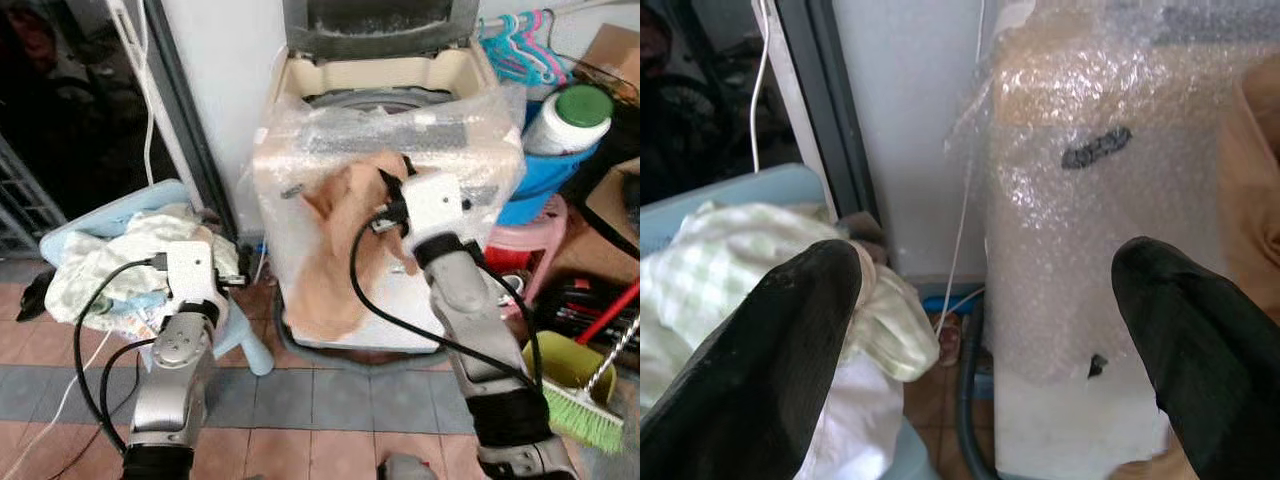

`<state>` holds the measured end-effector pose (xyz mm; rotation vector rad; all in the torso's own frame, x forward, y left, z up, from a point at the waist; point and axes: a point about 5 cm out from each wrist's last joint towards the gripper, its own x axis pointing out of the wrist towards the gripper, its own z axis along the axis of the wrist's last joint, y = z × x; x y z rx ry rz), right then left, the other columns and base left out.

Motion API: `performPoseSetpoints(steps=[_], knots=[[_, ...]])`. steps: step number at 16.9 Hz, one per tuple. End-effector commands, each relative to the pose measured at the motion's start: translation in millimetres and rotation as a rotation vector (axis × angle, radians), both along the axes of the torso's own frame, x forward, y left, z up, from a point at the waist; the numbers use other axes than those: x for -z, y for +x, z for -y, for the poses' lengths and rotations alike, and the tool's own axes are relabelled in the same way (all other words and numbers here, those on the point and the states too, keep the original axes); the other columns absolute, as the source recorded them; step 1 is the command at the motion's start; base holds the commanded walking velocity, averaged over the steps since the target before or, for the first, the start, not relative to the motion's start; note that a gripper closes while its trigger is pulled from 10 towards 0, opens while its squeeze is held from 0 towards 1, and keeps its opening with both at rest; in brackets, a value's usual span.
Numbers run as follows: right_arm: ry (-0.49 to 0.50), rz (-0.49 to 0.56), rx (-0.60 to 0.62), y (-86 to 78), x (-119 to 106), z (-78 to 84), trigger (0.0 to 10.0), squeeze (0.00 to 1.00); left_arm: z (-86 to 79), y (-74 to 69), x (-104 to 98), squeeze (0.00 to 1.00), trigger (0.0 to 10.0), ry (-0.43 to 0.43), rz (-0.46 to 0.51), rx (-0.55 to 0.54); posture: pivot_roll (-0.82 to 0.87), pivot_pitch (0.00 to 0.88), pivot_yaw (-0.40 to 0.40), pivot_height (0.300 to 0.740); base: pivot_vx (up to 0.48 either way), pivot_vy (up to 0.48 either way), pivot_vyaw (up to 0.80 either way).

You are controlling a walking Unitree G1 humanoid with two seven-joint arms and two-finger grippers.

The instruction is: Clothes washing

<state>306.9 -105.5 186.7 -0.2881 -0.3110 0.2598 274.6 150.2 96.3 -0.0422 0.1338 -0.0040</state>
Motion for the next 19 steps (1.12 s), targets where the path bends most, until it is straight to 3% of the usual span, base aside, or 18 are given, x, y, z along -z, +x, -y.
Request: performPoseSetpoints(steps=[1, 5, 8, 14, 15, 16, 18, 19], knots=[[0.003, 0.056, -0.007, 3.7, -15.5, -0.8, 10.0, 0.0, -2.3, 2.2, -1.6, 0.0, 10.0, 0.003, 0.009, -0.003, -0.1, 0.0, 0.118, 0.74, 0.435, 0.0, -0.5], [-0.002, 0.091, -0.028, 13.1, -26.3, -4.0, 10.0, 0.0, 8.5, 5.1, -3.9, 0.0, 10.0, -0.01, 0.022, 0.036, -0.1, 0.0, 0.104, 0.74, 0.437, 0.0, -0.11], [-0.025, 0.104, -0.057, 13.9, -28.0, -9.2, 10.0, 0.0, 7.1, 4.7, -2.2, 0.0, 10.0, -0.02, 0.009, 0.02, -0.1, 0.0, 0.097, 0.74, 0.439, 0.0, 0.0], [-0.141, 0.161, -0.187, 7.8, -31.1, -29.3, 10.0, 0.0, 6.6, 3.8, -0.7, 0.0, 10.0, -0.019, -0.001, 0.019, -0.1, 0.0, 0.093, 0.74, 0.329, 0.349, 0.0], [-0.197, 0.228, -0.248, 13.1, -46.9, -41.2, 10.0, 0.0, 7.1, 4.0, -1.0, 0.0, 10.0, -0.02, -0.002, 0.023, -0.11, 0.001, 0.095, 0.74, 0.319, 0.356, 0.0], [-0.204, 0.24, -0.263, 16.1, -52.7, -44.1, 10.0, 0.0, 7.4, 4.0, -0.8, 0.0, 10.0, -0.02, -0.002, 0.024, -0.11, 0.002, 0.097, 0.74, 0.319, 0.356, 0.0], [-0.254, 0.31, -0.3, 34.1, -84.6, -48.5, 10.0, 0.0, 9.5, 5.5, -1.3, 0.0, 10.0, -0.02, 0.001, 0.035, -0.11, 0.0, 0.095, 0.74, 0.309, 0.367, 0.0], [-0.27, 0.381, -0.243, 51.4, -120.7, -39.6, 10.0, 0.0, 11.2, 6.6, -1.9, 0.0, 10.0, -0.015, 0.008, 0.042, -0.11, 0.0, 0.094, 0.74, 0.0, 0.0, 0.0]])
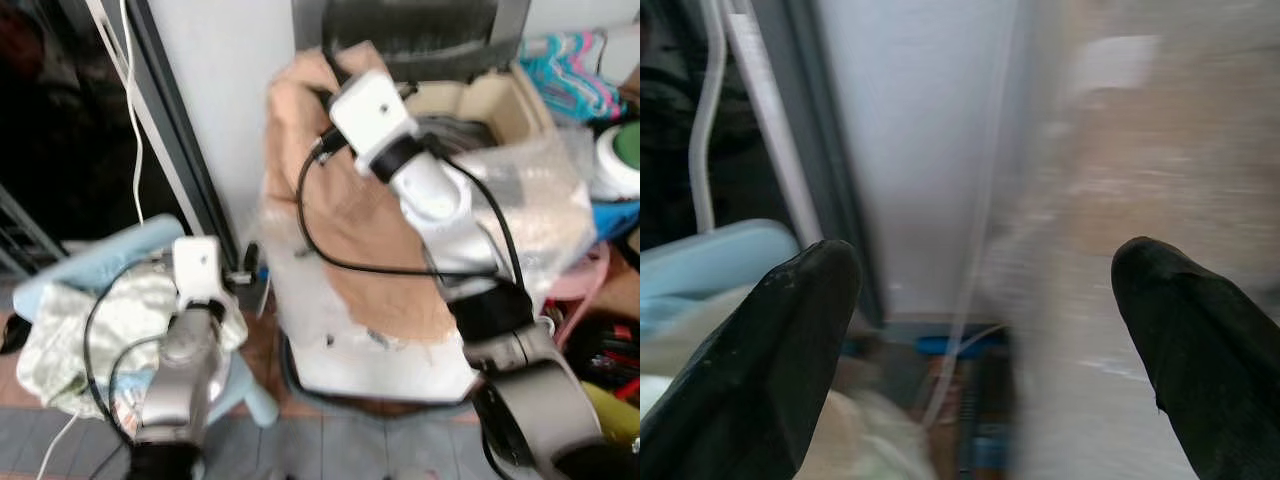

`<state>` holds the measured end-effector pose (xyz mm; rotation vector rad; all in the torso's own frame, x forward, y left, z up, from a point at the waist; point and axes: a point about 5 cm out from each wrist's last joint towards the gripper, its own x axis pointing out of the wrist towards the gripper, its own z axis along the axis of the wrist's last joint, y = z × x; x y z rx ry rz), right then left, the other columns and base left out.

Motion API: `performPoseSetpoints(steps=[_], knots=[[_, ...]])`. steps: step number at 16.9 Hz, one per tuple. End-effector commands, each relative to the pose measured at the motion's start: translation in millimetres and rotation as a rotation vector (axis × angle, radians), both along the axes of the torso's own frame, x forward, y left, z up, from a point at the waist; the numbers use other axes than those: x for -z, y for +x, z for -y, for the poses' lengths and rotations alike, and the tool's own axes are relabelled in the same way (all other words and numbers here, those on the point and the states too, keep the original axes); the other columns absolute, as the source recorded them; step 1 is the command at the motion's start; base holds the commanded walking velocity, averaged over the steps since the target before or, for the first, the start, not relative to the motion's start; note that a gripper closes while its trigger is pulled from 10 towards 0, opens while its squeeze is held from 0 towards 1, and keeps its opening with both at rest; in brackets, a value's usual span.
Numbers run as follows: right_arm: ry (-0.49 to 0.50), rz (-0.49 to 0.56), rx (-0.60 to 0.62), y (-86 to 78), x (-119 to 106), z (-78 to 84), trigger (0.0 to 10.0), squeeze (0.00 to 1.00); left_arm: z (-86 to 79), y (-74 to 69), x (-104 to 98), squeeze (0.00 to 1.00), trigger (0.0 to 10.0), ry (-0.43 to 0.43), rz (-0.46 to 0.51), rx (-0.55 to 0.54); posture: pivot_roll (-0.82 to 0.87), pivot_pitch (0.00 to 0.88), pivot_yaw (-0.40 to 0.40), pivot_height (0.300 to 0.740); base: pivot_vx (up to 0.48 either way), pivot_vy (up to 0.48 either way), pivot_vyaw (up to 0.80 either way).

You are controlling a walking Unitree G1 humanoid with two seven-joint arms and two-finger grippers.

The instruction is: Clothes washing

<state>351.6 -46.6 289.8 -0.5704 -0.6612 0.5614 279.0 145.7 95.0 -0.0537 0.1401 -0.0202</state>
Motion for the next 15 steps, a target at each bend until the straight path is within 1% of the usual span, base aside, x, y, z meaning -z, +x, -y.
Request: performPoseSetpoints(steps=[1, 2, 3, 4, 5, 6, 7, 8, 9, 10, 11, 12, 13, 14, 15], knots=[[0.077, 0.115, 0.145, 21.2, -57.8, 35.5, 10.0, 0.0, 7.6, 3.0, -3.4, 0.0, 10.0, -0.001, 0.016, 0.029, -0.11, 0.0, 0.091, 0.74, 0.0, 0.0, 0.0], [0.144, 0.148, 0.214, 27.5, -84.2, 50.3, 10.0, 0.0, 8.0, 3.3, -3.4, 0.0, 10.0, 0.0, 0.017, 0.029, -0.11, 0.0, 0.082, 0.74, 0.0, 0.0, 0.0], [0.279, 0.205, 0.336, 30.7, -124.5, 77.2, 10.0, 0.0, 8.3, 3.6, -3.6, 0.0, 10.0, 0.0, 0.019, 0.025, -0.11, 0.0, 0.077, 0.74, 0.0, 0.0, 0.0], [0.38, 0.292, 0.49, 26.8, -155.2, 107.1, 10.0, 0.0, 7.9, 3.8, -4.5, 0.0, 10.0, -0.001, 0.024, 0.008, -0.1, 0.0, 0.064, 0.74, 0.0, 0.0, 0.0], [0.425, 0.361, 0.583, 21.0, -166.7, 126.9, 10.0, 0.0, 6.6, 3.0, -5.1, 0.0, 10.0, -0.003, 0.029, -0.012, -0.09, 0.0, 0.059, 0.74, 0.0, 0.0, 0.0], [0.438, 0.373, 0.621, 20.1, -165.4, 134.7, 10.0, 0.0, 5.1, 2.4, -5.3, 0.0, 10.0, -0.001, 0.03, -0.025, -0.09, 0.0, 0.054, 0.74, 0.0, 0.0, 0.0], [0.43, 0.335, 0.622, 24.6, -149.8, 139.3, 10.0, 0.0, 2.4, 1.3, -4.6, 0.0, 10.0, -0.005, 0.025, -0.046, -0.09, 0.0, 0.055, 0.74, 0.0, 0.0, 0.0], [0.339, 0.246, 0.609, 36.6, -117.0, 134.6, 10.0, 0.0, 1.0, 0.9, -3.5, 0.0, 10.0, -0.014, 0.015, -0.052, -0.09, 0.0, 0.063, 0.74, 0.0, 0.0, 0.0], [0.323, 0.173, 0.59, 42.4, -96.9, 132.7, 10.0, 0.0, 1.2, 0.9, -2.9, 0.0, 10.0, -0.012, 0.011, -0.047, -0.09, 0.0, 0.063, 0.74, 0.0, 0.0, 0.0], [0.299, 0.04, 0.559, 50.4, -60.4, 129.0, 10.0, 0.0, 2.3, 1.1, -2.5, 0.0, 10.0, -0.008, 0.009, -0.035, -0.09, 0.001, 0.075, 0.74, 0.0, 0.0, 0.0], [0.289, -0.135, 0.498, 53.3, -13.1, 123.6, 10.0, 0.0, 4.9, 1.5, -2.8, 0.0, 10.0, -0.008, 0.008, -0.019, -0.1, 0.003, 0.081, 0.74, 0.0, 0.0, 0.0], [0.302, -0.172, 0.469, 52.5, -5.0, 121.8, 10.0, 0.0, 5.3, 1.6, -2.9, 0.0, 10.0, -0.008, 0.008, -0.016, -0.1, 0.003, 0.081, 0.74, 0.0, 0.0, 0.0], [0.27, -0.226, 0.466, 52.3, 10.0, 120.0, 10.0, 0.0, 5.6, 2.1, -2.8, 0.0, 10.0, -0.007, 0.007, -0.012, -0.11, 0.006, 0.089, 0.74, 0.0, 0.0, 0.0], [0.258, -0.266, 0.464, 50.8, 22.5, 119.7, 10.0, 0.0, 6.2, 2.7, -2.8, 0.0, 10.0, -0.007, 0.007, -0.009, -0.11, 0.006, 0.089, 0.74, 0.0, 0.0, 0.0], [0.261, -0.329, 0.47, 46.9, 39.5, 122.1, 10.0, 0.0, 7.1, 3.7, -2.9, 0.0, 10.0, -0.005, 0.007, -0.003, -0.11, 0.007, 0.093, 0.74, 0.0, 0.0, 0.0]])
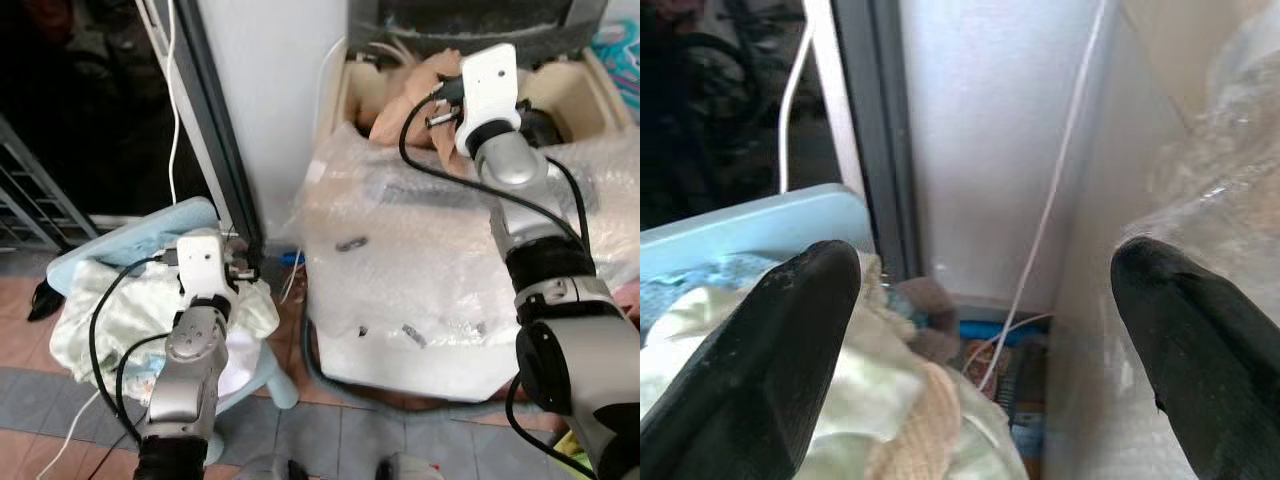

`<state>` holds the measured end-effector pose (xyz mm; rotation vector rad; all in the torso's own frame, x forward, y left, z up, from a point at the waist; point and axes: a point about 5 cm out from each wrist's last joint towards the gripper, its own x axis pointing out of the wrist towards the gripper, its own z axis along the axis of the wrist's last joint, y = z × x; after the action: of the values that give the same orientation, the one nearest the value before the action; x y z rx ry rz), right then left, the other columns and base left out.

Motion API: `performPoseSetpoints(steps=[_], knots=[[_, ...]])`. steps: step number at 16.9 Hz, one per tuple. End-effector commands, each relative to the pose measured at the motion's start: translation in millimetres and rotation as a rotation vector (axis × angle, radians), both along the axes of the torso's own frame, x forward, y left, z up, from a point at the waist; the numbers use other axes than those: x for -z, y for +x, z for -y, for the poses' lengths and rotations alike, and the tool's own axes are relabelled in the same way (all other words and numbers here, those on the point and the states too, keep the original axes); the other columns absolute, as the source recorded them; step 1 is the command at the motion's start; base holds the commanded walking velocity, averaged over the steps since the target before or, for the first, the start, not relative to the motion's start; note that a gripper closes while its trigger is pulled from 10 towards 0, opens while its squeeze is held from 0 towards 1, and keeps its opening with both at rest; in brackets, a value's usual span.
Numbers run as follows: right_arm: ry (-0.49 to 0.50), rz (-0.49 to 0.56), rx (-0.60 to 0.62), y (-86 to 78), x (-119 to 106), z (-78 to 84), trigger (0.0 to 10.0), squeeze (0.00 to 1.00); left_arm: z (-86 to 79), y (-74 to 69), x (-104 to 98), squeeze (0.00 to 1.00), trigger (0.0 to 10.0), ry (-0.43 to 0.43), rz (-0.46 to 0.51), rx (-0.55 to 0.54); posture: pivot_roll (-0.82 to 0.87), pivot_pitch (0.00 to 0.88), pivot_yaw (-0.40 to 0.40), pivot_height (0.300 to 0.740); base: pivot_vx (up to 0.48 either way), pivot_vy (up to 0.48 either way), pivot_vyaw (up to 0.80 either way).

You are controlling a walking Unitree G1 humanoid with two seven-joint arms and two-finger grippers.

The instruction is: Clothes washing

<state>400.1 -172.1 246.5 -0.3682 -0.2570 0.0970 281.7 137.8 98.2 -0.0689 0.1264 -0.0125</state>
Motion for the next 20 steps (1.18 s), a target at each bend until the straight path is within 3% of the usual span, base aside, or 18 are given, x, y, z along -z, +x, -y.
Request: performPoseSetpoints(steps=[1, 2, 6, 7, 8, 12, 20], knots=[[0.023, -0.034, -0.02, -5.0, 7.1, -1.8, 10.0, 0.0, -0.5, 1.7, 0.2, 0.0, 10.0, 0.011, -0.006, 0.009, -0.11, 0.008, 0.093, 0.74, 0.0, 0.0, 0.0], [0.074, -0.066, -0.001, -14.6, 22.8, 2.0, 10.0, 1.0, 0.3, 2.4, -0.2, 0.0, 10.0, 0.013, -0.005, 0.014, -0.11, 0.008, 0.092, 0.74, 0.0, 0.0, 0.0], [0.022, 0.02, 0.044, -41.5, 39.7, -1.8, 10.0, 1.0, -2.4, 1.2, -0.2, 0.0, 10.0, 0.023, -0.006, 0.0, -0.1, 0.006, 0.085, 0.74, 0.0, 0.0, 0.0], [0.022, 0.02, 0.044, -41.5, 39.7, -1.8, 10.0, 1.0, -2.4, 1.2, -0.2, 0.0, 10.0, 0.023, -0.006, 0.0, -0.1, 0.006, 0.085, 0.74, 0.0, 0.0, 0.0], [0.006, 0.077, 0.015, -63.0, 46.2, -13.5, 10.0, 1.0, -5.0, 0.1, 0.1, 0.0, 10.0, 0.029, -0.01, -0.01, -0.1, 0.007, 0.086, 0.74, 0.0, 0.0, 0.0], [0.006, 0.097, -0.05, -88.8, 52.3, -30.0, 10.0, 1.0, -5.6, 0.8, -0.4, 0.0, 10.0, 0.043, -0.009, -0.011, -0.1, 0.01, 0.087, 0.74, 0.0, 0.0, 0.0], [-0.023, 0.082, -0.124, -115.7, 62.6, -39.3, 10.0, 1.0, -6.3, 3.5, -1.3, 0.0, 10.0, 0.076, -0.008, -0.032, -0.1, 0.016, 0.089, 0.74, 0.0, 0.0, 0.0]])
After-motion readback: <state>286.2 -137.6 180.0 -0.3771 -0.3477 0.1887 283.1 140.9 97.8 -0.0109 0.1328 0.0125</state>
